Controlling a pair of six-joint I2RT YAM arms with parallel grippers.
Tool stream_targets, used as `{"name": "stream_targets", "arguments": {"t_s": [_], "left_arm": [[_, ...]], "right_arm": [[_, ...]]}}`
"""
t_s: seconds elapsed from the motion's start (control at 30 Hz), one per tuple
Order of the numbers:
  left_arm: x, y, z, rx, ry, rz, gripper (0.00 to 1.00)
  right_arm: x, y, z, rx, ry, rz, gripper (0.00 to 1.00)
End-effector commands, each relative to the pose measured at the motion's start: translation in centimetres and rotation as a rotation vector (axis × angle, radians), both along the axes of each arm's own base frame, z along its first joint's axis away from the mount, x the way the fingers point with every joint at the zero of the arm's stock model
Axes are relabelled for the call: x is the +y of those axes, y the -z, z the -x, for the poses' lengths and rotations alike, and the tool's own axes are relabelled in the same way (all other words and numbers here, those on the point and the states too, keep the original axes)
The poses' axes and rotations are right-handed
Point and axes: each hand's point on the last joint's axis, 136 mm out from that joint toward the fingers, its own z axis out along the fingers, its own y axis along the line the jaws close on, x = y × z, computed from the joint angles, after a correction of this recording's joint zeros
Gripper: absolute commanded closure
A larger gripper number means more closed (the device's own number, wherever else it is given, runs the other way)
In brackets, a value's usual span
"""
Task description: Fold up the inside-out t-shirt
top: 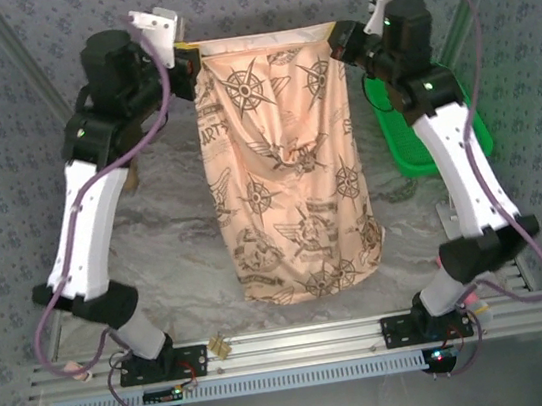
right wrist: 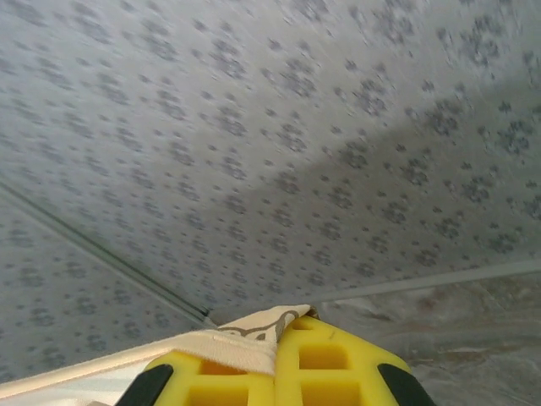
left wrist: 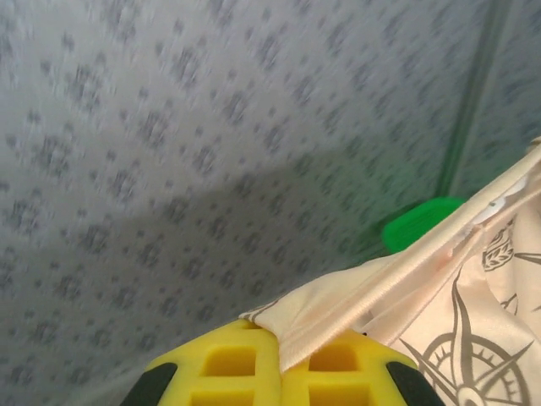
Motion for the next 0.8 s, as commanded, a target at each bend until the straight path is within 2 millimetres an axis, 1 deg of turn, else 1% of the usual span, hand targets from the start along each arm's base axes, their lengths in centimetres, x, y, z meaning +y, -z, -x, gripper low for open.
{"name": "stream_targets", "arguments": {"t_s": [0.0, 0.07, 0.1, 0.17, 0.23, 0.33, 0.4, 0.47, 0.5, 0.53, 0.6, 0.63, 0.67, 0.7, 0.73, 0.77], "left_arm": [[2.8, -1.0, -1.4, -0.031, -0.133, -0.034, 1.0], [3.2, -1.1, -2.7, -0.054, -0.156, -0.047, 1.0], [3.5, -1.5, -3.1, -0.061, -0.17, -0.044, 1.0], [4.0, -2.4, -3.6, -0.075, -0.184, -0.042, 1.0], [4.2, -3.7, -3.3, -0.111, -0.179, -0.043, 1.0], [4.3, -6.1, -1.6, -0.189, -0.138, -0.063, 1.0], [4.3, -6.8, -0.3, -0.211, -0.109, -0.077, 1.0], [4.3, -6.1, 0.9, -0.185, -0.076, -0.096, 1.0], [4.1, -5.4, 1.5, -0.161, -0.054, -0.103, 1.0], [3.7, -4.0, 2.1, -0.122, -0.02, -0.116, 1.0], [2.9, -0.2, 3.6, -0.038, 0.033, -0.152, 1.0], [2.3, 2.6, 4.6, 0.004, 0.064, -0.173, 1.0], [1.6, 5.3, 5.8, 0.024, 0.096, -0.186, 1.0], [0.7, 8.6, 6.9, 0.052, 0.126, -0.194, 1.0], [-0.1, 12.1, 8.5, 0.091, 0.155, -0.189, 0.97], [-0.8, 15.8, 10.4, 0.146, 0.189, -0.172, 0.91]], "right_arm": [[-2.5, -1.1, -2.2, -0.014, 0.094, -0.002, 1.0], [-2.2, -1.2, -4.0, -0.018, 0.086, -0.006, 1.0], [-2.1, -1.3, -4.6, -0.023, 0.076, -0.009, 1.0], [-1.7, -2.8, -5.2, -0.058, 0.04, -0.022, 1.0], [-1.6, -5.0, -4.7, -0.103, 0.026, -0.033, 1.0], [-2.1, -8.7, -2.5, -0.197, 0.031, 0.003, 1.0], [-2.3, -10.5, -0.5, -0.244, 0.035, 0.027, 1.0], [-2.5, -10.9, 1.8, -0.246, 0.042, 0.079, 1.0], [-2.4, -10.6, 2.8, -0.241, 0.045, 0.103, 1.0], [-2.3, -10.2, 4.1, -0.24, 0.048, 0.13, 1.0], [-1.8, -6.7, 6.0, -0.194, 0.05, 0.181, 1.0], [-1.6, -4.5, 7.3, -0.17, 0.056, 0.196, 1.0], [-1.4, -0.7, 8.4, -0.119, 0.059, 0.207, 1.0], [-1.4, 2.5, 9.5, -0.073, 0.066, 0.209, 1.0], [-1.4, 6.6, 11.0, -0.006, 0.07, 0.204, 1.0], [-1.3, 10.8, 12.6, 0.069, 0.07, 0.198, 1.0]]}}
